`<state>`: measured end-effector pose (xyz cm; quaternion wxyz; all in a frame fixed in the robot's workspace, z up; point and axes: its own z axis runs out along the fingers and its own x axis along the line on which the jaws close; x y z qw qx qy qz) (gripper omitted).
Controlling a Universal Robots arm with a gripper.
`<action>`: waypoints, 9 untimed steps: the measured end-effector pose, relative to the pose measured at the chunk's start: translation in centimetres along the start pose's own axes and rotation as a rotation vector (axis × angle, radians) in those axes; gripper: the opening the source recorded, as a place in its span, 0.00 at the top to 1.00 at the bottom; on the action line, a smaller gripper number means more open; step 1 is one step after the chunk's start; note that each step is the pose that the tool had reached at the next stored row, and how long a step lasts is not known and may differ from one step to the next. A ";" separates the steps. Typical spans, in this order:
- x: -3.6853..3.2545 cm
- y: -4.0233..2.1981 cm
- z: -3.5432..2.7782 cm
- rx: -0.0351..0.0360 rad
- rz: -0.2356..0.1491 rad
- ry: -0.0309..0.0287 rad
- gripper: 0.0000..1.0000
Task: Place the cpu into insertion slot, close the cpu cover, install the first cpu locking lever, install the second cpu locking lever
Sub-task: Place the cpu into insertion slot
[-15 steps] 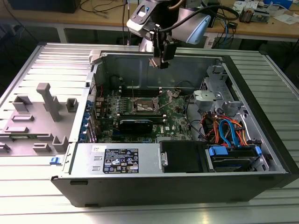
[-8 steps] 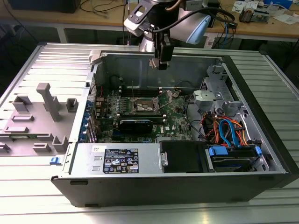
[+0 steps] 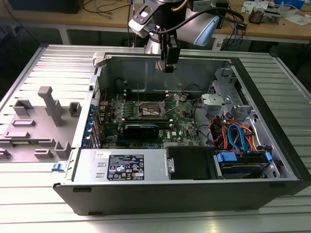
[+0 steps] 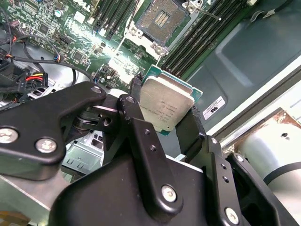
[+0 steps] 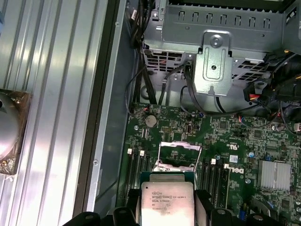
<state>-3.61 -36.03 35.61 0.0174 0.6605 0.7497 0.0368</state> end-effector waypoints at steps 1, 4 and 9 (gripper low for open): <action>0.00 0.00 0.00 0.0000 0.000 0.0000 0.46; 0.00 0.00 0.00 0.0000 0.000 0.0000 0.46; 0.00 0.00 0.05 -0.0005 0.017 -0.0012 0.46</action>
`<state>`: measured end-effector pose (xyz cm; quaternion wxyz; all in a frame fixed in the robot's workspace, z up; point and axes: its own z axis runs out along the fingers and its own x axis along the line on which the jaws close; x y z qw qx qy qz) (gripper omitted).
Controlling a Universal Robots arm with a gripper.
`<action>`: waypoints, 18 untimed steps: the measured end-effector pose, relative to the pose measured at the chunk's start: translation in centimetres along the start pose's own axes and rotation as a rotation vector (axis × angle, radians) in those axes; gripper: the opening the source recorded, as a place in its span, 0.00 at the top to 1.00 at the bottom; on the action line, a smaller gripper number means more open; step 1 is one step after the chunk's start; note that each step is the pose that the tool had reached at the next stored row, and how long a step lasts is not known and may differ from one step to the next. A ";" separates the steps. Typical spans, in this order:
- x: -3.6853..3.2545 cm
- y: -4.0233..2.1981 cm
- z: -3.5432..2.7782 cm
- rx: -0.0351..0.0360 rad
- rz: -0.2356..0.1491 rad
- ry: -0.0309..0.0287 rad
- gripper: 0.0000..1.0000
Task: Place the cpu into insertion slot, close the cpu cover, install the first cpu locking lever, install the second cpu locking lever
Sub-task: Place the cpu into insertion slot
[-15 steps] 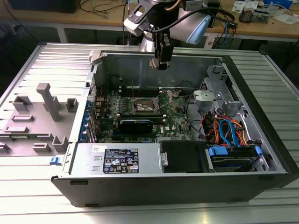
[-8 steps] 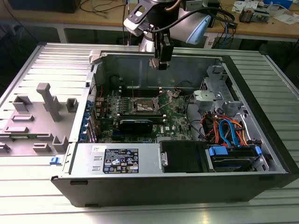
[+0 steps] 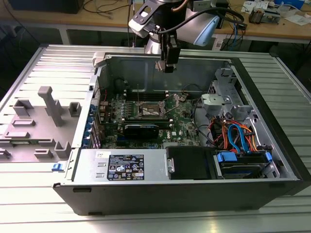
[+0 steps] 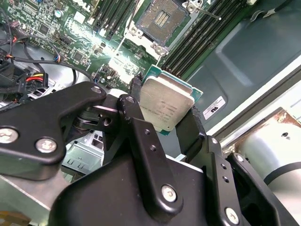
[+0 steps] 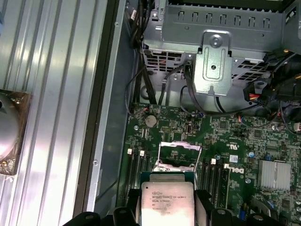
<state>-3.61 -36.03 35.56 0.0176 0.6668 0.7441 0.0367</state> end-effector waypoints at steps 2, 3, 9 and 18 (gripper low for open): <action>0.00 0.00 0.04 -0.0001 0.034 -0.0028 0.46; 0.00 -0.01 0.07 -0.0001 0.046 -0.0036 0.46; 0.03 -0.41 0.45 -0.0007 0.090 -0.0071 0.46; 0.03 -0.46 0.48 -0.0009 0.101 -0.0080 0.46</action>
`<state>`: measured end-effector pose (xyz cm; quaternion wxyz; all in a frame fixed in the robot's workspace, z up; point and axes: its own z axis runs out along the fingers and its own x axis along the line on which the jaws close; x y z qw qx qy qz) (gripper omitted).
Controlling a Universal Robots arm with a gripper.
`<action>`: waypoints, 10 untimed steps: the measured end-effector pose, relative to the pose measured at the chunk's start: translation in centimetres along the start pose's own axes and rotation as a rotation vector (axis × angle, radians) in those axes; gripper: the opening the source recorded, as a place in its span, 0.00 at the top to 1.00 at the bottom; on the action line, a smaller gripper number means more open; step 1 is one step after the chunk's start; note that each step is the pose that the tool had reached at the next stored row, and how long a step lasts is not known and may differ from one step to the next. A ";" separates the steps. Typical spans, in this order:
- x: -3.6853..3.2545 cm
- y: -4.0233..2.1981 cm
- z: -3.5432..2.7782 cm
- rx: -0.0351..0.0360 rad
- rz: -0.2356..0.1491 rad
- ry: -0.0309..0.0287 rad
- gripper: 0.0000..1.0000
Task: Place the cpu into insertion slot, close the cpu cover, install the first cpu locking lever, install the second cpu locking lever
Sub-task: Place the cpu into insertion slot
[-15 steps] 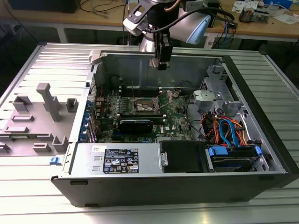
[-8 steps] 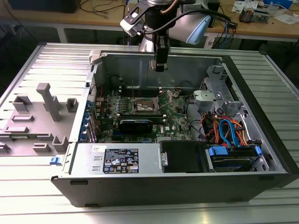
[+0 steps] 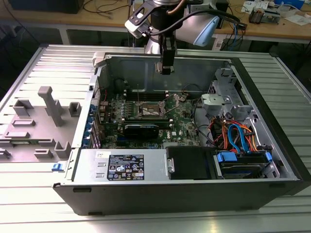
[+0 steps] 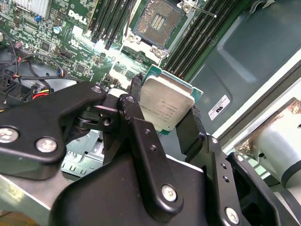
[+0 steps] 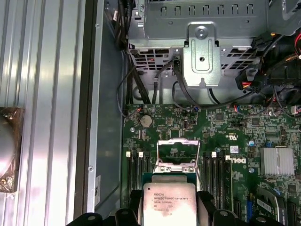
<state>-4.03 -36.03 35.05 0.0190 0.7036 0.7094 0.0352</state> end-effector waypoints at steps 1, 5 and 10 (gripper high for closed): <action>0.00 -0.01 0.00 0.0000 0.000 0.0000 0.46; 0.00 -0.10 0.10 0.0001 0.001 0.0001 0.46; -0.01 -0.15 0.72 0.0074 0.004 -0.0002 0.46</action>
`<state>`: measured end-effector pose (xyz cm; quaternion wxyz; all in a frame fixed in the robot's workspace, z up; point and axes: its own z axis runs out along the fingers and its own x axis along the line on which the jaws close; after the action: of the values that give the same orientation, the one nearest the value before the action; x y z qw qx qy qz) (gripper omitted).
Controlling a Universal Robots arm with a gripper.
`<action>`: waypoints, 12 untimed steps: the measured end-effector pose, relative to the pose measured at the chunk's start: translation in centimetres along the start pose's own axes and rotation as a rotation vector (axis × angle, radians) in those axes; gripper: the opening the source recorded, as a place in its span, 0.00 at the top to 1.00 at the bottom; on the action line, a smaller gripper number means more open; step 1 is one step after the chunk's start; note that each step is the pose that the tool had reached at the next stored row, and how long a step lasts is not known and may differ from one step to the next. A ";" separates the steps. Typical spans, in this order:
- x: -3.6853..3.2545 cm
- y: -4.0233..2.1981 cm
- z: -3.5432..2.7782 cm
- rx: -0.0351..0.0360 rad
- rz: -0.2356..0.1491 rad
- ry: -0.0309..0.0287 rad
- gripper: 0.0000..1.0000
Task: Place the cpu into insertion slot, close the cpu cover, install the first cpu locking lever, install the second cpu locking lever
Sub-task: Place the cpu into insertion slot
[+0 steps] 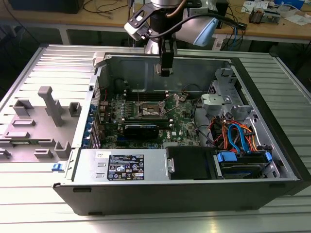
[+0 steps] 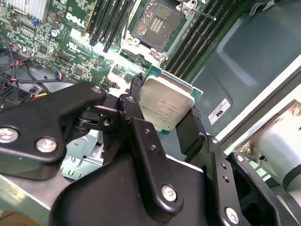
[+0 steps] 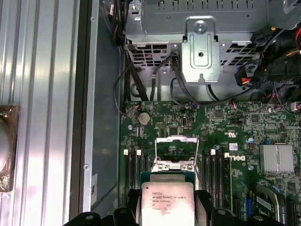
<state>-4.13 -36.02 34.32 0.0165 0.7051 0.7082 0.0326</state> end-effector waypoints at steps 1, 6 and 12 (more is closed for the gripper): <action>0.00 0.00 0.09 0.0006 0.001 -0.0004 0.46; -0.01 -0.01 0.22 0.0006 0.001 -0.0003 0.46; -0.01 -0.08 0.23 0.0005 0.001 -0.0002 0.46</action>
<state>-4.19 -36.03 34.08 0.0163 0.7053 0.7079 0.0323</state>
